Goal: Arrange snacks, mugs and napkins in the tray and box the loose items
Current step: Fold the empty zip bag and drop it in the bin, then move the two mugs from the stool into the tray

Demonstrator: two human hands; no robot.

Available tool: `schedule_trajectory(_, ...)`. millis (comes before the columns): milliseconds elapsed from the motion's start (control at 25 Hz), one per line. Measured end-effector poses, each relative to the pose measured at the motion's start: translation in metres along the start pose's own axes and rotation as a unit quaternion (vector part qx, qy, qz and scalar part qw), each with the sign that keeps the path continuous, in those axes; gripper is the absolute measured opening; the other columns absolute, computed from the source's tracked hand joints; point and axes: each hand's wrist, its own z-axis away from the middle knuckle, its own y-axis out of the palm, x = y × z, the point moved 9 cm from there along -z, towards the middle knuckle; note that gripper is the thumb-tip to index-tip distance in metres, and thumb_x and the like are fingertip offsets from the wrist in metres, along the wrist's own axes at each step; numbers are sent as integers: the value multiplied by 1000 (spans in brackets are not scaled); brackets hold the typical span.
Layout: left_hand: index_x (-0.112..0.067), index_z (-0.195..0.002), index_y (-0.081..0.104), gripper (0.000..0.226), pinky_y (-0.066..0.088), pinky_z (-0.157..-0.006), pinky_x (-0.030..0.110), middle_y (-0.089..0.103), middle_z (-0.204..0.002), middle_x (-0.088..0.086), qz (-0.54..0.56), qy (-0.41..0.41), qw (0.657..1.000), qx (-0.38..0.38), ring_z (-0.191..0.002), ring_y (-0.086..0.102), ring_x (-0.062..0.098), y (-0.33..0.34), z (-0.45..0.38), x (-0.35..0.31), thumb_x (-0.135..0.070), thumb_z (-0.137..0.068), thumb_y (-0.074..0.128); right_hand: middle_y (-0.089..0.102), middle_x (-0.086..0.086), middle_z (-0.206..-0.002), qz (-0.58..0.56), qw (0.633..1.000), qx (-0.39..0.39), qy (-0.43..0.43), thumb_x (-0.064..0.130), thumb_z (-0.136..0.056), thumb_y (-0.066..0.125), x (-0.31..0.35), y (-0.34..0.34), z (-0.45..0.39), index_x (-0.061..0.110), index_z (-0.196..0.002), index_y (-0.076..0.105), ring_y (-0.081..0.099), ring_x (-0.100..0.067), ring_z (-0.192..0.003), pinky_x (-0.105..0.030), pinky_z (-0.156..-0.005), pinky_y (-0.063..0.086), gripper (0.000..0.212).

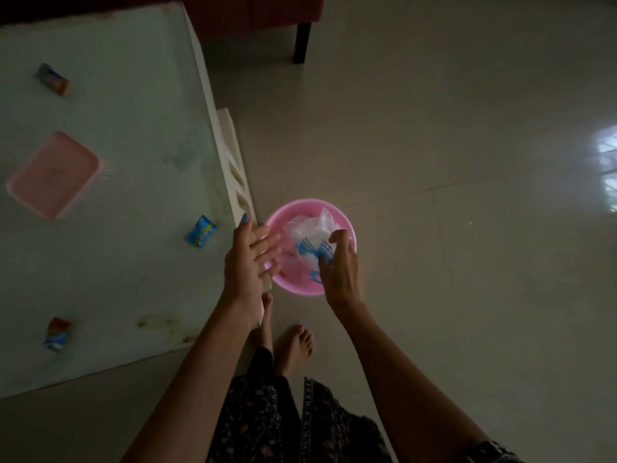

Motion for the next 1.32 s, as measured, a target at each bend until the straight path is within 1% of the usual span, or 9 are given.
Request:
schedule_trajectory(120,-11,-122,53,55,47,-84,31,64,-116,8,-16,21,999,-27,-104,60,16,-6,-5,14,-50,-93,27,49,-19,-134,12,1000,28,6,-3,-88,52,-21,37,-23,3,-125,42,55,-36,-116,-40,-89,54,39)
schedule_trajectory(200,-11,-119,55,52,47,-88,35,65,-112,7,-18,21,999,-23,-101,61,15,-7,-7,25,-46,-94,27,15,-17,-157,56,987,150,13,4,-91,48,-37,76,-31,10,-142,30,25,-40,-141,-56,-107,36,55)
schedule_trajectory(280,-15,-112,58,46,46,-90,38,66,-108,4,-16,19,1000,-18,-101,61,15,-8,-5,31,-44,-94,27,-14,-12,-159,91,952,289,48,13,-95,44,-57,101,-30,20,-148,18,-1,-41,-145,-65,-109,25,60)
schedule_trajectory(360,-19,-105,59,42,47,-90,39,67,-108,4,-15,20,1000,-18,-101,62,17,-12,-2,31,-44,-94,28,-4,-11,-160,109,936,324,83,15,-96,40,-67,102,-30,24,-147,24,7,-41,-144,-64,-109,28,54)
schedule_trajectory(480,-17,-105,60,41,48,-87,36,66,-109,6,3,26,999,-32,-100,62,18,-22,4,22,-41,-95,29,40,-17,-147,123,964,227,61,14,-96,44,-44,73,-36,14,-136,42,47,-33,-127,-41,-99,42,41)
schedule_trajectory(600,-11,-108,57,32,49,-76,26,64,-112,12,24,49,997,-62,-94,62,18,-38,18,4,-30,-97,34,62,-15,-126,88,983,154,55,18,-97,45,0,38,-22,10,-130,50,63,-27,-100,-24,-77,40,34)
schedule_trajectory(800,0,-119,51,29,45,-69,19,62,-119,22,44,131,981,-136,-97,59,22,-83,75,-46,-14,-94,44,64,-13,-124,9,997,71,-21,22,-98,45,125,-28,46,9,-125,56,61,-20,-98,-18,-78,35,32)
schedule_trajectory(1040,-2,-116,52,27,42,-103,47,60,-121,22,48,230,943,-238,-113,56,32,-175,180,-99,-13,-92,48,67,-17,-110,-98,986,5,-138,20,-95,50,267,-82,145,6,-120,57,57,-18,-91,-21,-73,37,30)
schedule_trajectory(1320,-9,-124,50,32,33,-86,17,55,-130,11,0,337,876,-345,-118,51,23,-307,318,-153,-20,-95,41,63,-10,-123,-122,958,38,-256,27,-97,47,403,-54,269,12,-128,50,59,-24,-110,-30,-90,44,34)
